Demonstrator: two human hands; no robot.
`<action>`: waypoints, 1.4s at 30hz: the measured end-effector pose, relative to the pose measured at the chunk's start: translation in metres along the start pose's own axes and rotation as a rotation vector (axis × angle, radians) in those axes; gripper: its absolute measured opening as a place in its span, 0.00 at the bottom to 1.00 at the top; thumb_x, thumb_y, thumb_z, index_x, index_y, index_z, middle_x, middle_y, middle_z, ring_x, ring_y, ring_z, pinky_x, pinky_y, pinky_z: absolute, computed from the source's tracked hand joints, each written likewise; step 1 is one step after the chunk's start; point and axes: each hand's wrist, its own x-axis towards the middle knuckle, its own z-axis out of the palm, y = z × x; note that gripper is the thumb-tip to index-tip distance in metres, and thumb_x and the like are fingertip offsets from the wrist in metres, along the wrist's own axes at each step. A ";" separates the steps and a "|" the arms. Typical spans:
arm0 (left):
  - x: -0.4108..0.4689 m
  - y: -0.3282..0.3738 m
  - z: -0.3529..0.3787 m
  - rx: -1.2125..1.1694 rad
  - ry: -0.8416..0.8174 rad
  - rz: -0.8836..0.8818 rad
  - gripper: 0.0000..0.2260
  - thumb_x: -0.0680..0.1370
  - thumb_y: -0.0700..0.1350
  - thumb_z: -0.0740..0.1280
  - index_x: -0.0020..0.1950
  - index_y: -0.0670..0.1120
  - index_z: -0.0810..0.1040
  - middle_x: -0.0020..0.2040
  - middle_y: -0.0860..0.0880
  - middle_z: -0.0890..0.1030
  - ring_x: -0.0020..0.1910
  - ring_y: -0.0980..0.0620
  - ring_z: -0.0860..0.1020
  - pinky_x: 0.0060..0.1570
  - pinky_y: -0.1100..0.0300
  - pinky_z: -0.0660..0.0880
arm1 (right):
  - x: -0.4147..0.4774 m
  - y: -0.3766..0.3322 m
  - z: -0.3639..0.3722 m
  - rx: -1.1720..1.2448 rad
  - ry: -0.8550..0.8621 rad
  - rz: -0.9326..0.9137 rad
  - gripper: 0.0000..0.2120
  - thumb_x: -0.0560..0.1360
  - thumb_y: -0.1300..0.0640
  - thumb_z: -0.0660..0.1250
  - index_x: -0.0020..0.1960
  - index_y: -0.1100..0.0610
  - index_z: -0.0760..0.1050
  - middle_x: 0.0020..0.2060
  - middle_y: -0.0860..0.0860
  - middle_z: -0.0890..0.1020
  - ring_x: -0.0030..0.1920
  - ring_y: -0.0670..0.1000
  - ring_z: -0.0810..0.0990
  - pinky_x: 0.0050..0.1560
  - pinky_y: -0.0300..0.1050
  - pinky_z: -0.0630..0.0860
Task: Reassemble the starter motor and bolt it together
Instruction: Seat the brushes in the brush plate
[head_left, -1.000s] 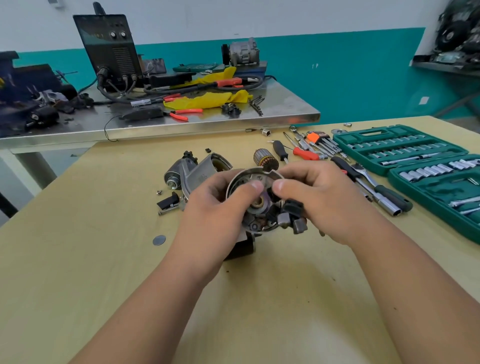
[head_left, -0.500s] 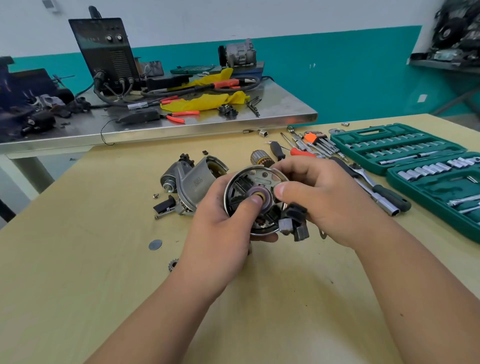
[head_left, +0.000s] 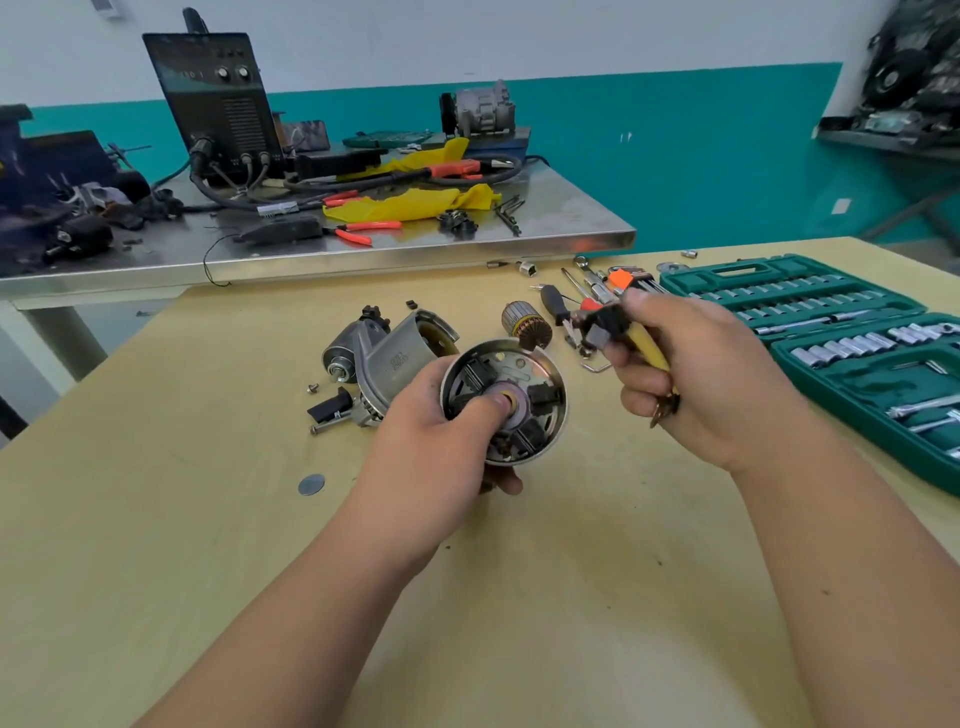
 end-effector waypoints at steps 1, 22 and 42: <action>0.000 0.000 0.000 0.002 -0.017 -0.013 0.05 0.79 0.40 0.67 0.48 0.50 0.80 0.35 0.52 0.83 0.26 0.49 0.78 0.30 0.55 0.76 | -0.001 -0.001 -0.001 0.039 -0.046 -0.014 0.10 0.79 0.56 0.61 0.44 0.60 0.74 0.30 0.53 0.73 0.23 0.45 0.62 0.21 0.37 0.63; -0.003 -0.001 0.000 0.090 -0.155 -0.018 0.07 0.79 0.39 0.66 0.53 0.49 0.79 0.42 0.51 0.84 0.32 0.51 0.79 0.29 0.57 0.75 | -0.007 0.002 0.001 -0.414 -0.288 -0.262 0.06 0.70 0.56 0.68 0.44 0.50 0.83 0.25 0.48 0.74 0.24 0.48 0.69 0.27 0.45 0.71; -0.008 0.004 0.003 0.186 -0.082 0.108 0.10 0.74 0.49 0.65 0.51 0.63 0.77 0.44 0.59 0.83 0.34 0.50 0.83 0.33 0.45 0.81 | -0.015 -0.008 0.001 -0.505 -0.249 -0.439 0.13 0.68 0.58 0.67 0.42 0.41 0.83 0.41 0.51 0.81 0.39 0.58 0.76 0.39 0.45 0.74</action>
